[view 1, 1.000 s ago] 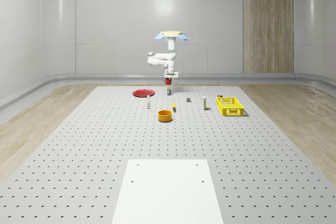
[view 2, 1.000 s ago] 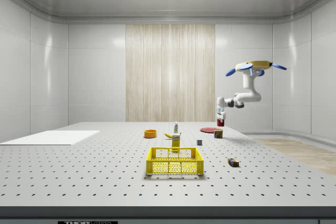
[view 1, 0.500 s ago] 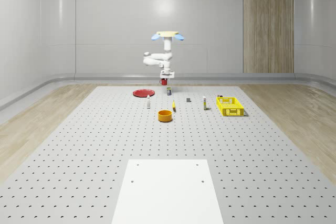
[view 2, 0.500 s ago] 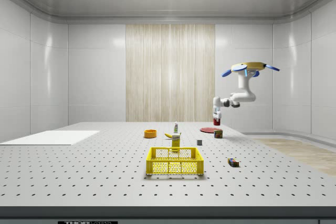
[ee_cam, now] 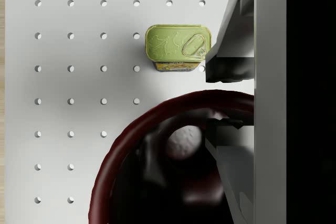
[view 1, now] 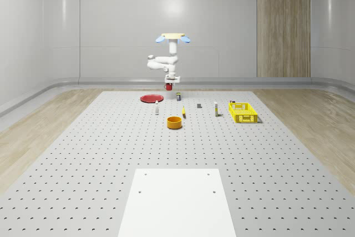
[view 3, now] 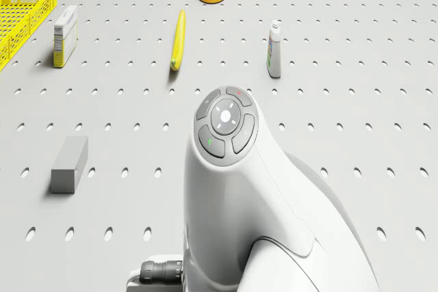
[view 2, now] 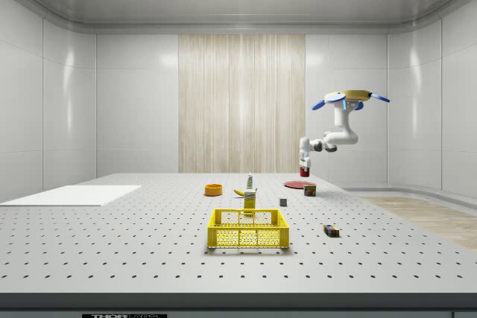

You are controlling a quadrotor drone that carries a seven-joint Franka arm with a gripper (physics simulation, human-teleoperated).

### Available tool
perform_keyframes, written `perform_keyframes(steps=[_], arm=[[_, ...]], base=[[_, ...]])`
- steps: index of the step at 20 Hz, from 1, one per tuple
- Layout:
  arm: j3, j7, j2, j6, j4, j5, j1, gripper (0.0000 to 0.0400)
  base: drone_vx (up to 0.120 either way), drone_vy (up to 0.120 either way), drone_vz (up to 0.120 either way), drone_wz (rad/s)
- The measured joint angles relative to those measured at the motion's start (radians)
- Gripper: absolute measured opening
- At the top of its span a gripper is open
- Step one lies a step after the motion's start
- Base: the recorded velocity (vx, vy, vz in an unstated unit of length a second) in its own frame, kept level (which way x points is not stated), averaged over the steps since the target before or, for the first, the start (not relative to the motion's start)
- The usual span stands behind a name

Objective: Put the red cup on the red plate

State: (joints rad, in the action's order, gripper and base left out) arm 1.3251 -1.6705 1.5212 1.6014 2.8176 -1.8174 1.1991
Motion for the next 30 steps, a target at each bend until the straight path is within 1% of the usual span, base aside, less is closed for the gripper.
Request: perform_keyframes(steps=[8, 10, 14, 23, 26, 28, 30], arm=[[0.001, -0.001, 0.007, 0.006, 0.0, 0.003, 0.002, 0.0099], [0.001, -0.002, 0.008, 0.008, 0.0, 0.003, 0.002, 0.0099], [0.001, -0.002, 0.011, 0.01, -0.001, 0.005, 0.003, 0.0099], [0.002, -0.003, 0.017, 0.016, -0.001, 0.007, 0.005, 0.0099], [0.002, -0.004, 0.019, 0.018, -0.001, 0.008, 0.005, 0.0099], [0.002, -0.004, 0.02, 0.019, -0.001, 0.008, 0.005, 0.0099], [0.002, -0.004, 0.021, 0.02, -0.001, 0.009, 0.006, 0.0099]], base=[[0.0, -0.12, 0.0, 0.0], [0.12, -0.12, 0.0, 0.0], [0.0, -0.12, 0.0, 0.0], [0.0, -0.12, -0.116, 0.0], [0.0, -0.12, -0.013, 0.0], [0.0, -0.12, -0.1, 0.0], [0.0, -0.12, -0.02, 0.0]])
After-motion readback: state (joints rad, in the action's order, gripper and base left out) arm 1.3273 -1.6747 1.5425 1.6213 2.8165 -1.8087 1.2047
